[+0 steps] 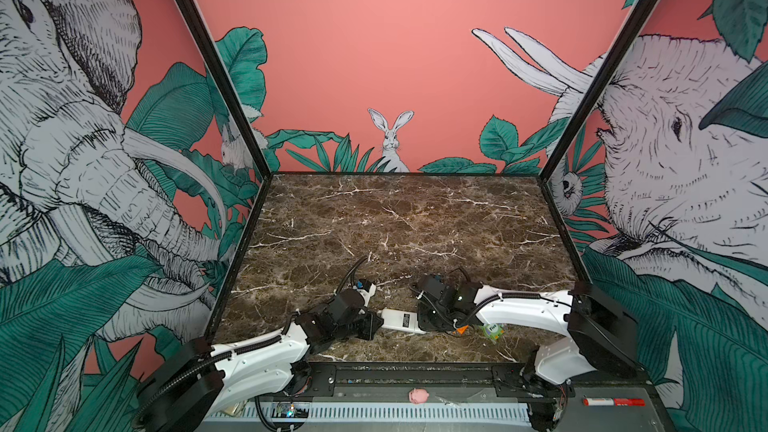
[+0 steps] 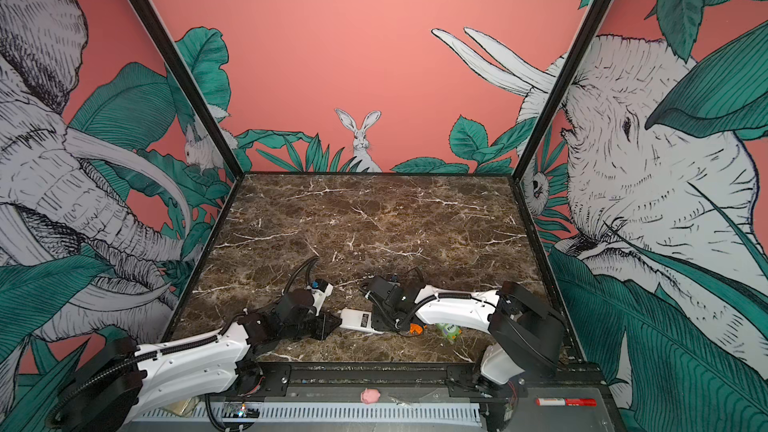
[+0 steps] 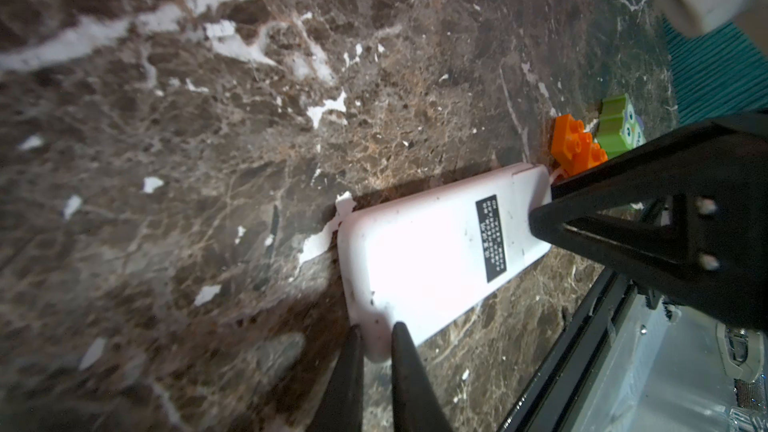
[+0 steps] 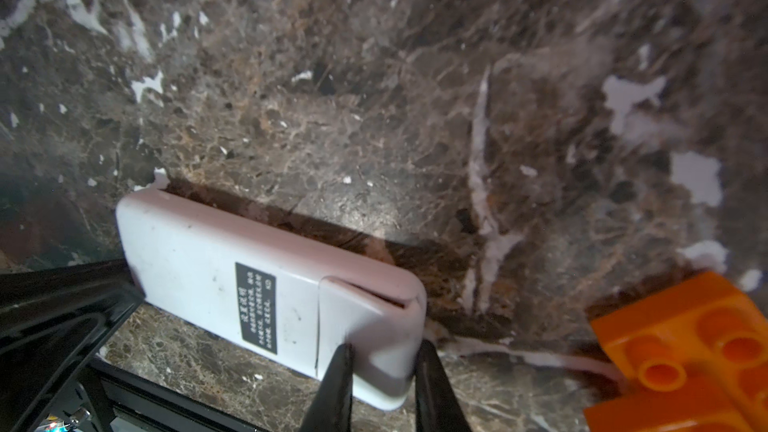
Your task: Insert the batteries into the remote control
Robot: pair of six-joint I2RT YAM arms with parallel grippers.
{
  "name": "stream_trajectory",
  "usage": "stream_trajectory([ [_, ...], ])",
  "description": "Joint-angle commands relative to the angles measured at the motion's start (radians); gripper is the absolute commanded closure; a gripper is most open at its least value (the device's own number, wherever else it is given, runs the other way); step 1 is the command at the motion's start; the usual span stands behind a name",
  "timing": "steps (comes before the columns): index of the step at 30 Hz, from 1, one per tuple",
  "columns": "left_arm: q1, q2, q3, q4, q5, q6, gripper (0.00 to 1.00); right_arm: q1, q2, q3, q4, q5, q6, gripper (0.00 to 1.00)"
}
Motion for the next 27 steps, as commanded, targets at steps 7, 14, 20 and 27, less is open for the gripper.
stream_trajectory([
  [7, -0.035, 0.009, -0.034, -0.064, 0.091, 0.015, 0.85, 0.035, 0.102, -0.076, 0.016, 0.022, 0.010, 0.76],
  [14, -0.035, 0.005, -0.034, -0.072, 0.091, 0.023, 0.85, 0.046, 0.097, -0.065, -0.021, 0.035, 0.008, 0.68],
  [20, -0.034, 0.004, -0.037, -0.075, 0.089, 0.026, 0.85, 0.055, 0.101, -0.059, -0.033, 0.042, 0.004, 0.79],
  [27, -0.034, 0.006, -0.039, -0.070, 0.091, 0.023, 0.85, 0.067, 0.135, -0.028, -0.030, 0.029, -0.015, 0.85],
])
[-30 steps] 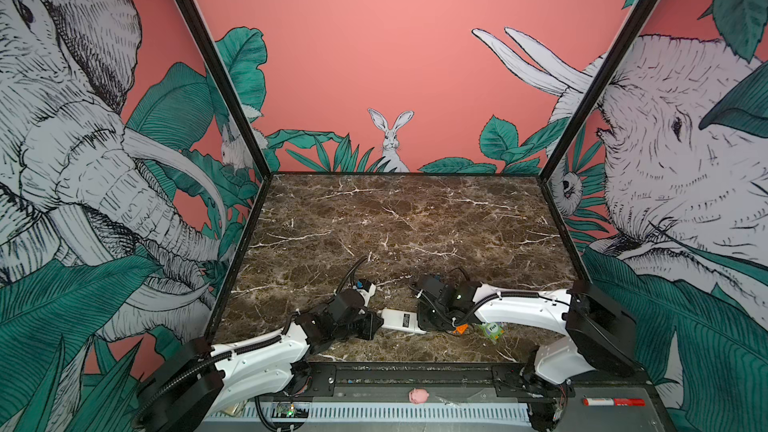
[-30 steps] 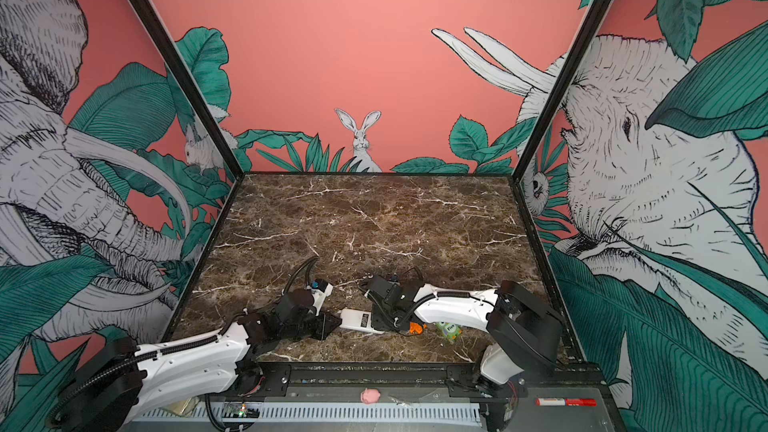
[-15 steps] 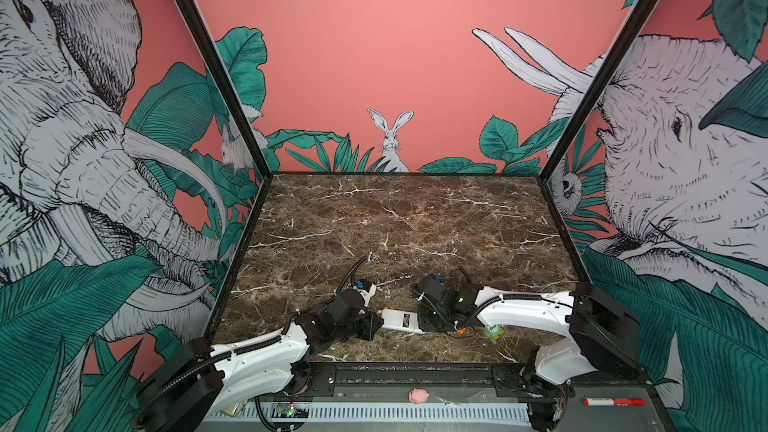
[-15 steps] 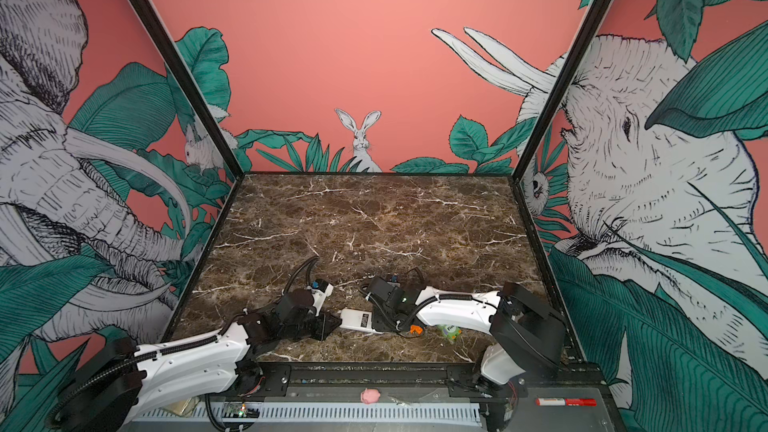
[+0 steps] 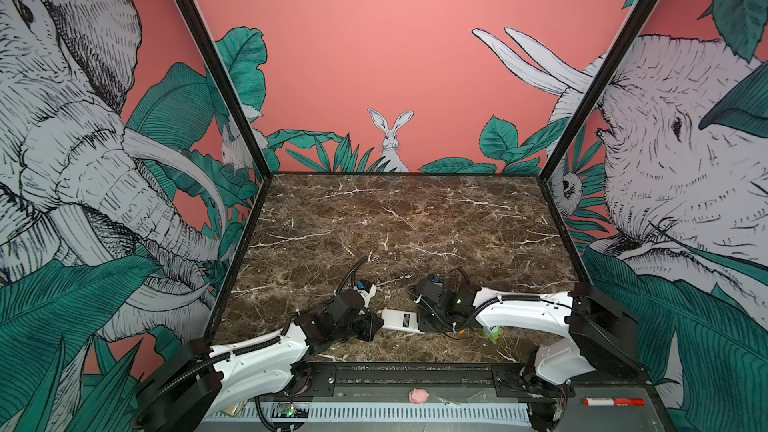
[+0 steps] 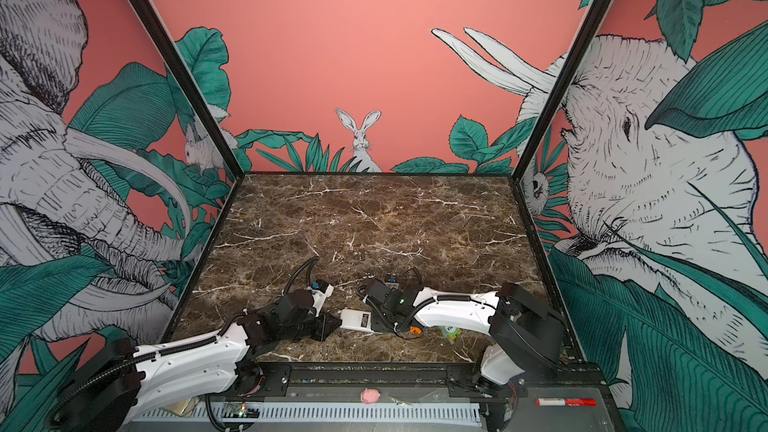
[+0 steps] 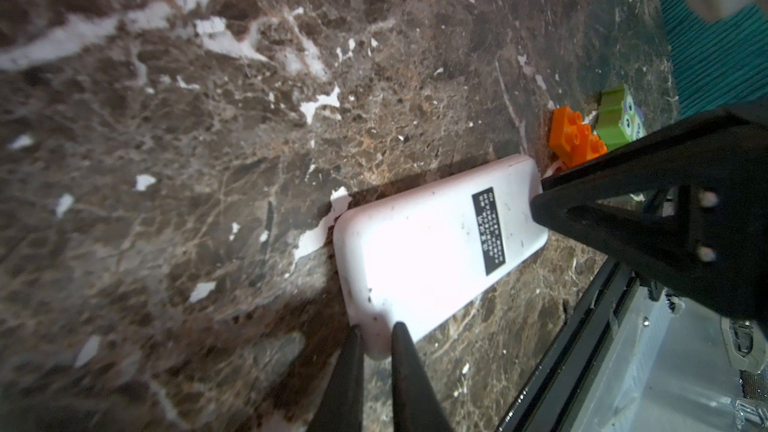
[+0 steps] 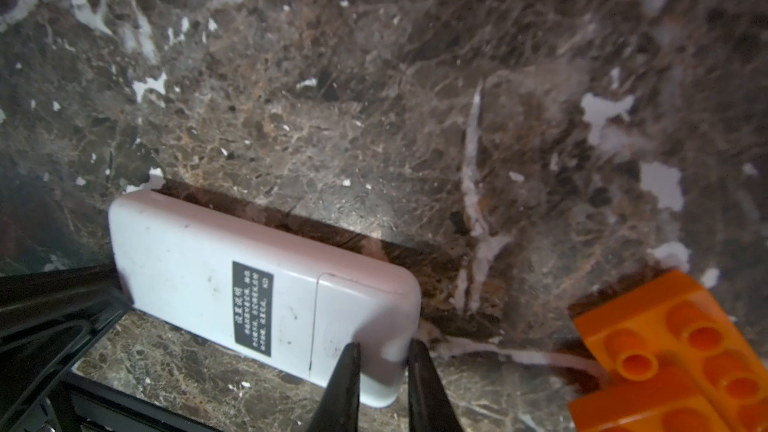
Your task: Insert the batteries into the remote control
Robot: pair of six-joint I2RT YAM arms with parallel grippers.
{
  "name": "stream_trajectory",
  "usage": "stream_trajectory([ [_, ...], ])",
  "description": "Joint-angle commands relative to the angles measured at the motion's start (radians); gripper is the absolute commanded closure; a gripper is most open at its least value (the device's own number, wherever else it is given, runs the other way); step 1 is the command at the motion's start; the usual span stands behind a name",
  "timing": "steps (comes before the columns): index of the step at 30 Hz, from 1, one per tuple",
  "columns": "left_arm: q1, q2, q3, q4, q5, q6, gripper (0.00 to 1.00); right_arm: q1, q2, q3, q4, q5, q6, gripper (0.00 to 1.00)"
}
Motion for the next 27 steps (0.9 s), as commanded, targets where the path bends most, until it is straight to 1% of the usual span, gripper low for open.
stream_trajectory([
  [1, -0.028, 0.017, -0.038, -0.059, 0.092, 0.009, 0.85, 0.035, 0.134, -0.041, 0.000, -0.036, -0.016, 0.85],
  [8, -0.028, 0.000, -0.046, -0.057, 0.098, -0.003, 0.85, 0.053, 0.175, 0.015, 0.013, -0.043, -0.022, 0.85],
  [11, -0.028, -0.013, -0.036, -0.082, 0.094, 0.004, 0.85, 0.061, 0.180, 0.044, -0.005, -0.037, -0.040, 0.81],
  [13, -0.028, -0.029, -0.025, -0.103, 0.087, 0.006, 0.85, 0.067, 0.163, 0.051, -0.016, -0.025, -0.054, 0.74],
  [16, -0.027, -0.054, 0.003, -0.165, 0.036, 0.018, 0.85, 0.069, 0.132, 0.051, -0.044, -0.001, -0.072, 0.69],
  [18, -0.018, -0.064, 0.027, -0.223, 0.009, 0.039, 0.83, 0.073, 0.108, 0.050, -0.040, 0.017, -0.092, 0.64],
  [20, 0.002, -0.072, 0.038, -0.245, 0.016, 0.050, 0.80, 0.075, 0.086, 0.054, -0.030, 0.028, -0.121, 0.58],
  [24, 0.053, -0.091, 0.050, -0.274, 0.038, 0.070, 0.74, 0.075, 0.095, 0.120, -0.078, 0.041, -0.231, 0.46],
  [27, 0.092, -0.113, 0.093, -0.363, 0.043, 0.119, 0.69, 0.077, 0.088, 0.156, -0.087, 0.069, -0.311, 0.37],
])
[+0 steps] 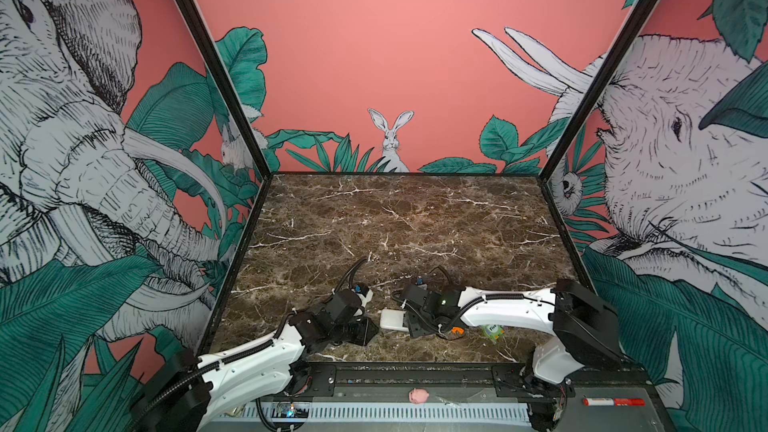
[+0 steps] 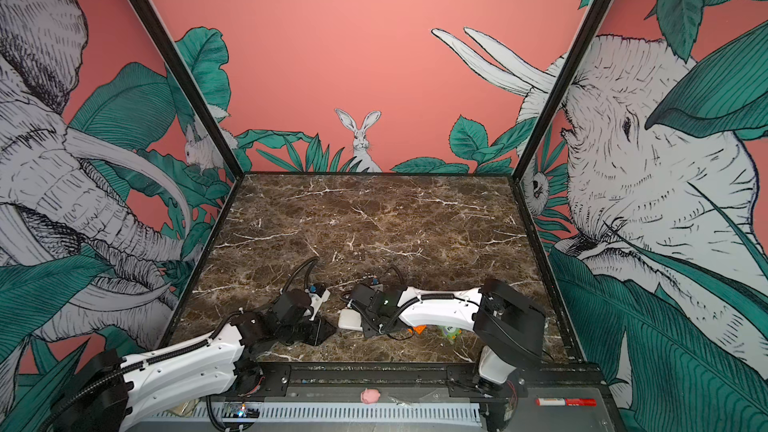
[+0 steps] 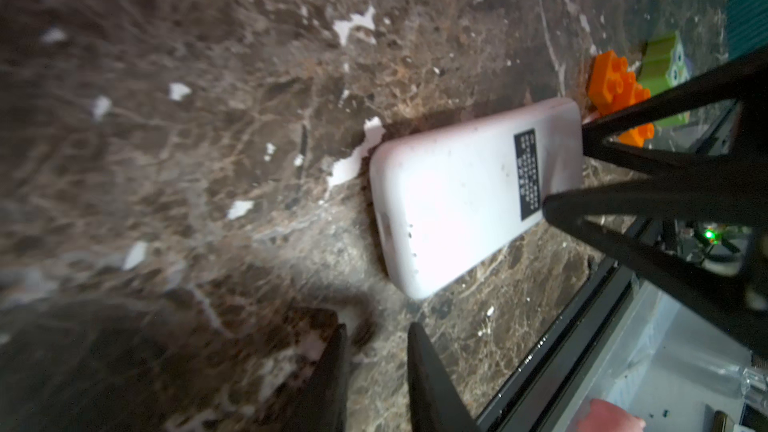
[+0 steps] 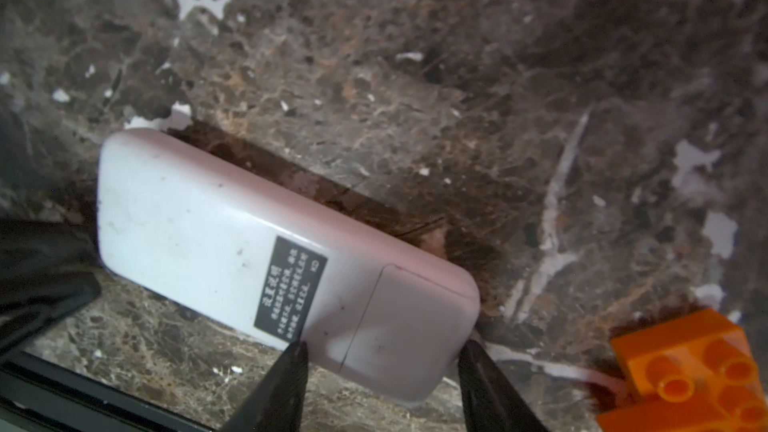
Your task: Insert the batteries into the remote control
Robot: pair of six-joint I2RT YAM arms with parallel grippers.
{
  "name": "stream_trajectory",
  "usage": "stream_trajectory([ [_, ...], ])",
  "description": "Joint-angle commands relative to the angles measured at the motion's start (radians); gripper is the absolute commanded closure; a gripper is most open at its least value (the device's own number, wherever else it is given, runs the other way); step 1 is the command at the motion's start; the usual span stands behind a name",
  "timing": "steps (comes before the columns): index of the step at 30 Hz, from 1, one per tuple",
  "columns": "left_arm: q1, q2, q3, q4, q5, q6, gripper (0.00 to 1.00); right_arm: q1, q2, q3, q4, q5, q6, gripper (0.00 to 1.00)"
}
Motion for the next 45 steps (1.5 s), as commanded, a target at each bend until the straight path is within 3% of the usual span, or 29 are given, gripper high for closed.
stream_trajectory([
  [1, 0.034, -0.035, 0.062, -0.139, 0.003, 0.067, 0.67, 0.011, 0.001, 0.036, 0.007, 0.028, -0.124, 0.35],
  [6, 0.056, -0.065, 0.127, -0.232, 0.001, 0.095, 0.56, 0.011, -0.064, 0.054, 0.011, 0.060, -0.246, 0.26],
  [10, 0.070, -0.038, 0.164, -0.235, 0.008, 0.090, 0.40, 0.011, -0.130, 0.021, 0.044, 0.057, -0.358, 0.20],
  [14, 0.084, -0.015, 0.197, -0.226, 0.006, 0.076, 0.25, 0.011, -0.194, -0.024, 0.089, 0.004, -0.506, 0.14],
  [17, 0.100, -0.017, 0.209, -0.200, 0.016, 0.044, 0.18, 0.011, -0.219, -0.032, 0.091, -0.041, -0.628, 0.04],
  [20, 0.123, -0.025, 0.213, -0.181, 0.037, 0.014, 0.12, 0.011, -0.226, -0.038, 0.098, -0.084, -0.753, 0.01],
  [30, 0.260, -0.031, 0.191, -0.155, 0.120, -0.010, 0.03, 0.005, -0.061, 0.039, 0.048, -0.099, -0.938, 0.00],
  [45, 0.320, -0.069, 0.164, -0.151, 0.124, -0.021, 0.01, -0.073, 0.022, 0.042, 0.022, -0.109, -1.045, 0.01],
])
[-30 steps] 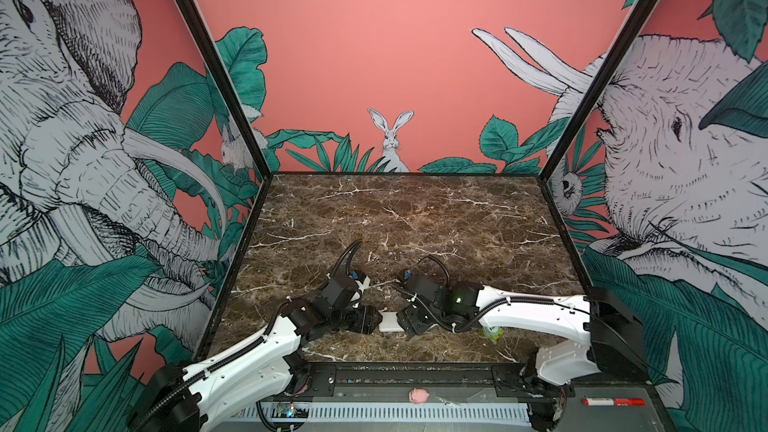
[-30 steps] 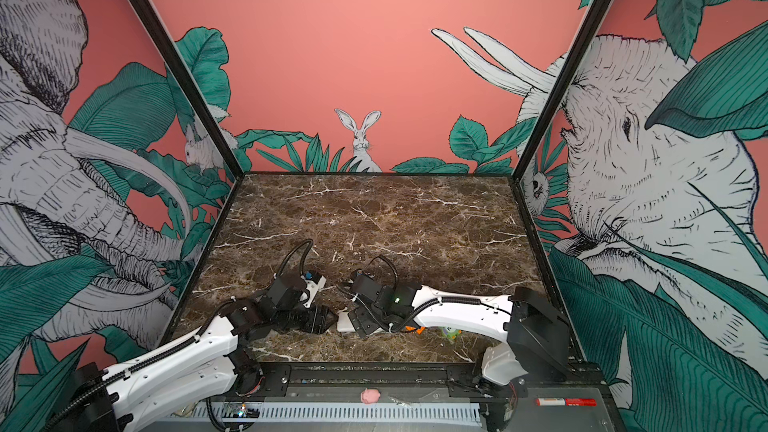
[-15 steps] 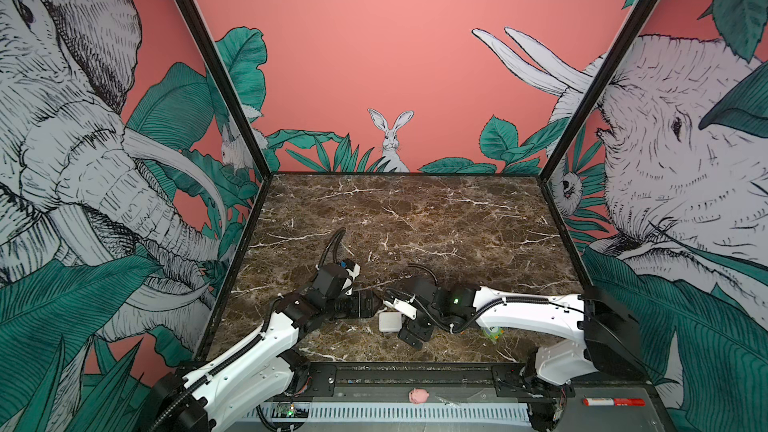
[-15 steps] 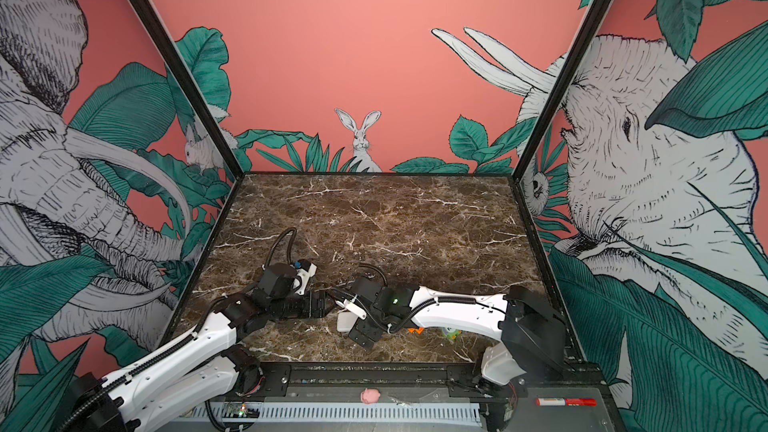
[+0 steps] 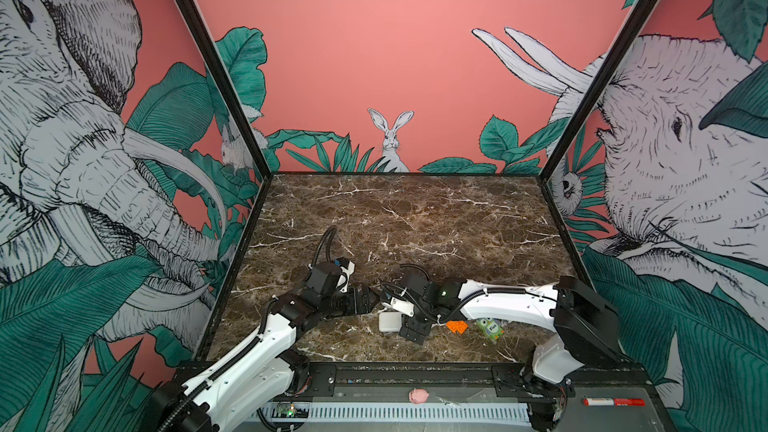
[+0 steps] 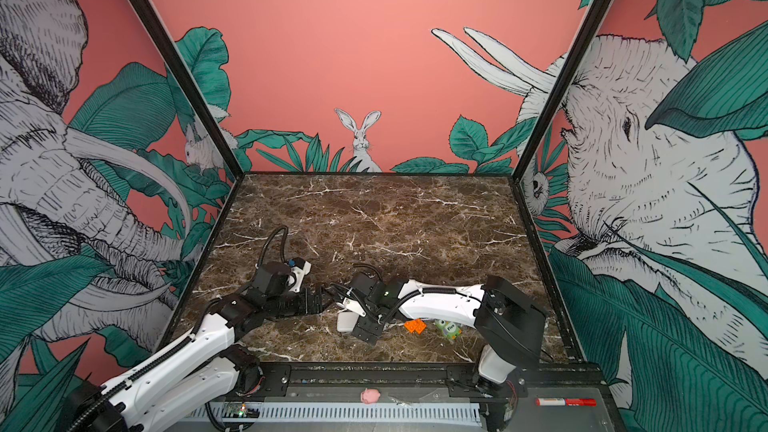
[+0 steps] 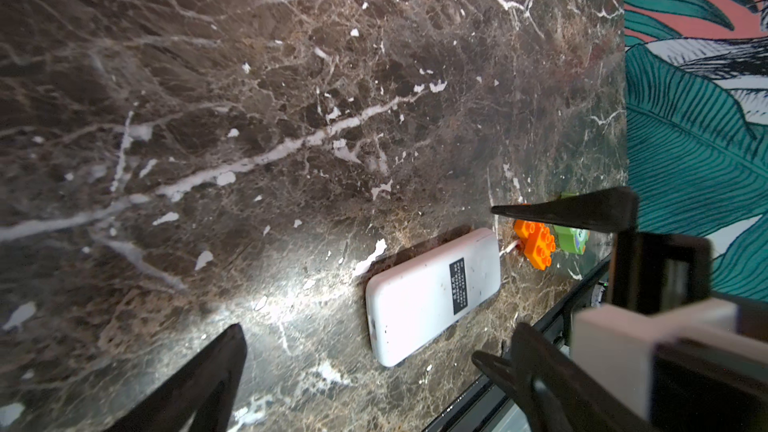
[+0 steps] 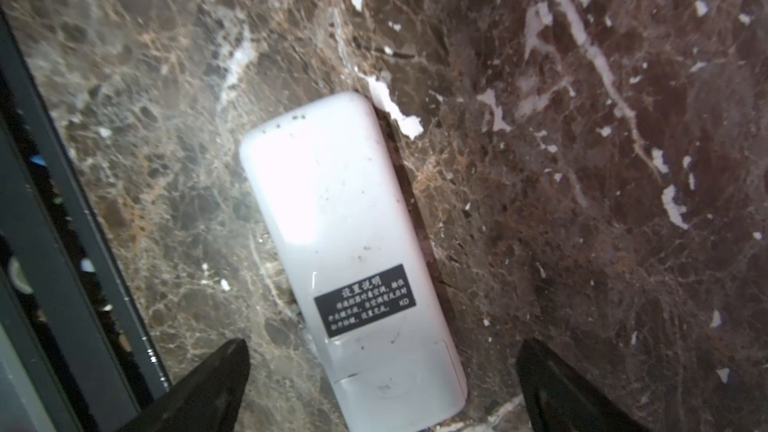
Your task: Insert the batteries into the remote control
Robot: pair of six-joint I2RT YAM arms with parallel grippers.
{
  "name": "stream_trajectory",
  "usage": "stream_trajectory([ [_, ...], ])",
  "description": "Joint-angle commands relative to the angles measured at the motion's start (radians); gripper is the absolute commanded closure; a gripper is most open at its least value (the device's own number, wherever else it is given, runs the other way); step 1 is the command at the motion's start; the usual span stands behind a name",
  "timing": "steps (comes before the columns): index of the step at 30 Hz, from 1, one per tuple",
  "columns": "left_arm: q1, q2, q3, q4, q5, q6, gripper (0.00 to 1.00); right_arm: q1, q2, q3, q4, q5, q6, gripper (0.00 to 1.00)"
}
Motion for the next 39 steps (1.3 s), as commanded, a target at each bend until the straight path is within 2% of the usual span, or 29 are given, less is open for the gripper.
stream_trajectory([
  [1, 0.013, -0.016, -0.011, 0.009, 0.004, -0.008, 0.01, -0.013, 0.022, 0.008, -0.033, -0.024, -0.054, 0.01],
  [17, 0.023, -0.019, -0.017, 0.024, -0.016, -0.017, 0.01, -0.018, 0.096, 0.013, -0.047, -0.039, -0.082, 0.07],
  [25, 0.026, 0.010, 0.003, 0.010, -0.022, 0.027, 0.02, -0.017, 0.134, 0.031, -0.052, -0.053, -0.061, 0.21],
  [34, 0.026, 0.009, 0.015, 0.004, -0.044, 0.036, 0.03, -0.016, 0.109, -0.007, -0.020, -0.067, -0.024, 0.37],
  [39, 0.027, 0.015, 0.026, 0.008, -0.054, 0.043, 0.03, -0.016, 0.111, -0.005, -0.024, -0.070, -0.003, 0.52],
])
